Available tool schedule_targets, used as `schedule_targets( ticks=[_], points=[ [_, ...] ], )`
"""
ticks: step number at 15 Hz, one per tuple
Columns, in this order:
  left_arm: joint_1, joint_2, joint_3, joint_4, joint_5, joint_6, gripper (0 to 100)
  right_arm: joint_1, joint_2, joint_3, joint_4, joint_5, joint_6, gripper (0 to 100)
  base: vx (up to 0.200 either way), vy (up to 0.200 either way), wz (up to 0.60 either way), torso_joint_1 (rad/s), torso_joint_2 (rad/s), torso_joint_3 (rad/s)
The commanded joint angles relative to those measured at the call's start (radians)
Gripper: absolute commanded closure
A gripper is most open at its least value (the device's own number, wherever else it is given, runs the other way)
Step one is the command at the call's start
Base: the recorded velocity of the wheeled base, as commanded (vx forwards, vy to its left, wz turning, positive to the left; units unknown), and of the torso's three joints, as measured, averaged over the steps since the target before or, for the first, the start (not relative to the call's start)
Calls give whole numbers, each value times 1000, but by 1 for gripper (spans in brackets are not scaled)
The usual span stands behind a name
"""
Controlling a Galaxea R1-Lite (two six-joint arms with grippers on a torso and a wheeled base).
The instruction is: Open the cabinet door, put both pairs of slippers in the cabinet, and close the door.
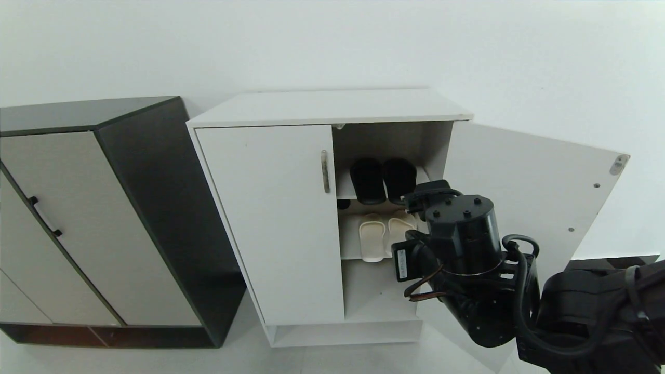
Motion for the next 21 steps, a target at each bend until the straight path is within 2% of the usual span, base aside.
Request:
schedule_targets(
  ticks=[1,10,21],
  points=[
    [-1,0,0,0,0,0,100,2,0,0,-1,0,1,100,0,0,0,119,-466,-339],
    [-1,1,0,0,0,-2,100,2,-2,0,-1,0,-1,100,0,0,0,164,-481,-324],
    [-1,1,0,0,0,0,100,2,1,4,-2,0,-4,100,0,0,0,224,-539,-315]
  ],
)
